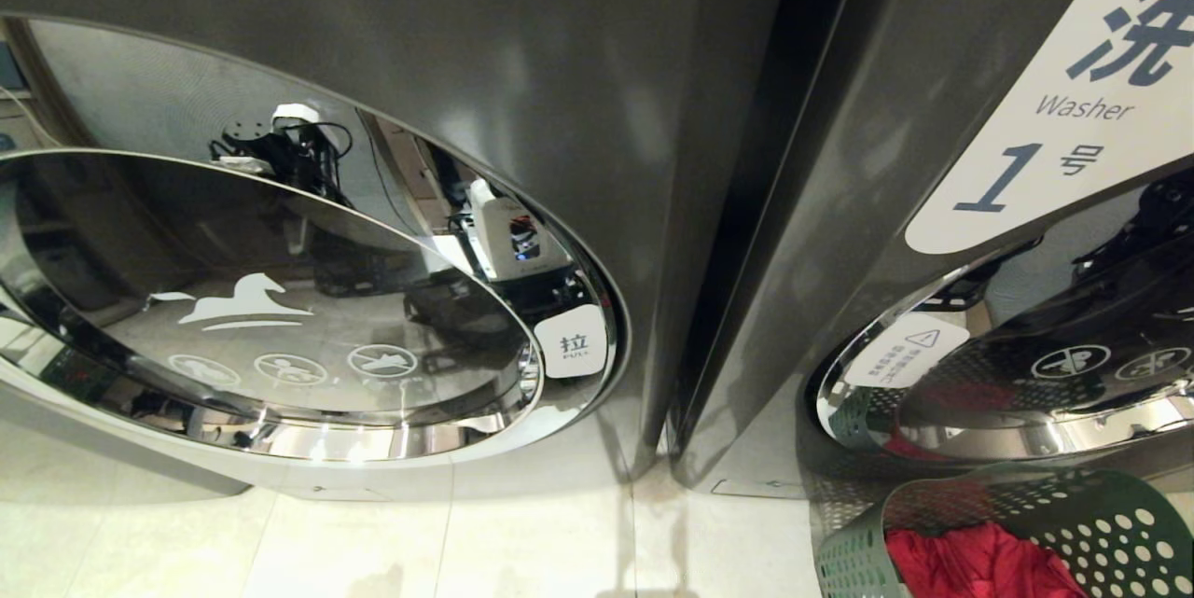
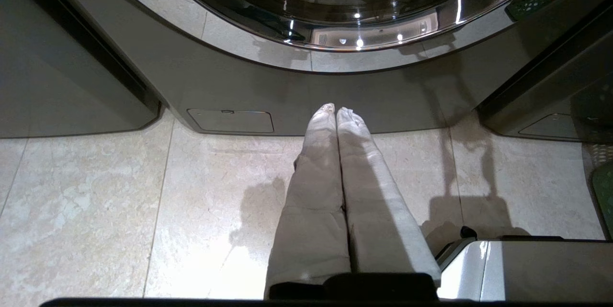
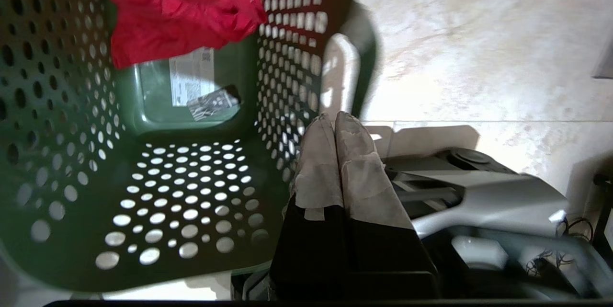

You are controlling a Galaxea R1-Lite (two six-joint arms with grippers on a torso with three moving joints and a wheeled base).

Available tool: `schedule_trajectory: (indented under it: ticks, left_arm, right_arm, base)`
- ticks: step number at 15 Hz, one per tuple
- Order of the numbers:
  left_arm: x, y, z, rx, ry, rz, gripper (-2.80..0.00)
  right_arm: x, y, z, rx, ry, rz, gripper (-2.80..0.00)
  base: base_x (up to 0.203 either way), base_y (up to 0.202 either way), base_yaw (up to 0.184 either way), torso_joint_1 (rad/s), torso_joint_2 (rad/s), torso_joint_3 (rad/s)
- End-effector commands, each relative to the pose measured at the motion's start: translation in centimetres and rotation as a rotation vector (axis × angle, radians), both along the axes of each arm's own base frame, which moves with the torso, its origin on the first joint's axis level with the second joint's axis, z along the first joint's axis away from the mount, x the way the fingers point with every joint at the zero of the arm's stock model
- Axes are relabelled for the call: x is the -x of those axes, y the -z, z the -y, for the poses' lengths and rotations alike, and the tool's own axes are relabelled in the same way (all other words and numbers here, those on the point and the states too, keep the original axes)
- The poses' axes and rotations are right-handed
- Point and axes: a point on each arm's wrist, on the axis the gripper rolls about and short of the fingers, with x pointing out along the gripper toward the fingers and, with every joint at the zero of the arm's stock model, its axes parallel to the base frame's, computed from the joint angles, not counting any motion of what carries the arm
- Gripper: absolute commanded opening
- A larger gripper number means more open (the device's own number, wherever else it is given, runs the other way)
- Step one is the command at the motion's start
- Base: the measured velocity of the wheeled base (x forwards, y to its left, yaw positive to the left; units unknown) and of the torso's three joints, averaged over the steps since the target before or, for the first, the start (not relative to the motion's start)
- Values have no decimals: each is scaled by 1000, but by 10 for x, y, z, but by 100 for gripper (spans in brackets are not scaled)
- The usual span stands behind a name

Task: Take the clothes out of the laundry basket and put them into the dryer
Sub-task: Take the clothes out of the basket

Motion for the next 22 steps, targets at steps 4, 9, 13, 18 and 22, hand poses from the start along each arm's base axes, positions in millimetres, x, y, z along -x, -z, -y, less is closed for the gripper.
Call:
schedule_trajectory:
  ticks: [4,9,13,18,22]
  left_arm:
    - [0,0,0,0,-1,0,-280]
    - [0,0,0,0,-1,0,-280]
    - [0,0,0,0,-1,0,-280]
    - [0,0,0,0,-1,0,-280]
    - [0,0,0,0,-1,0,-280]
  right_arm:
    - [-44,95,58,-125,-136,-33,-280]
    - [-65,148,97,-185,-315,-1,-280]
    - [-62,180,95,-257,-547,-33,0]
    - [-56,188,88,-244,-778,-99,0]
    - [-68,229,105,-197,-873,-172,0]
  base:
    - [0,0,0,0,0,0]
    - [0,0,0,0,0,0]
    - [0,0,0,0,0,0]
    - [0,0,0,0,0,0]
    - [0,0,0,0,0,0]
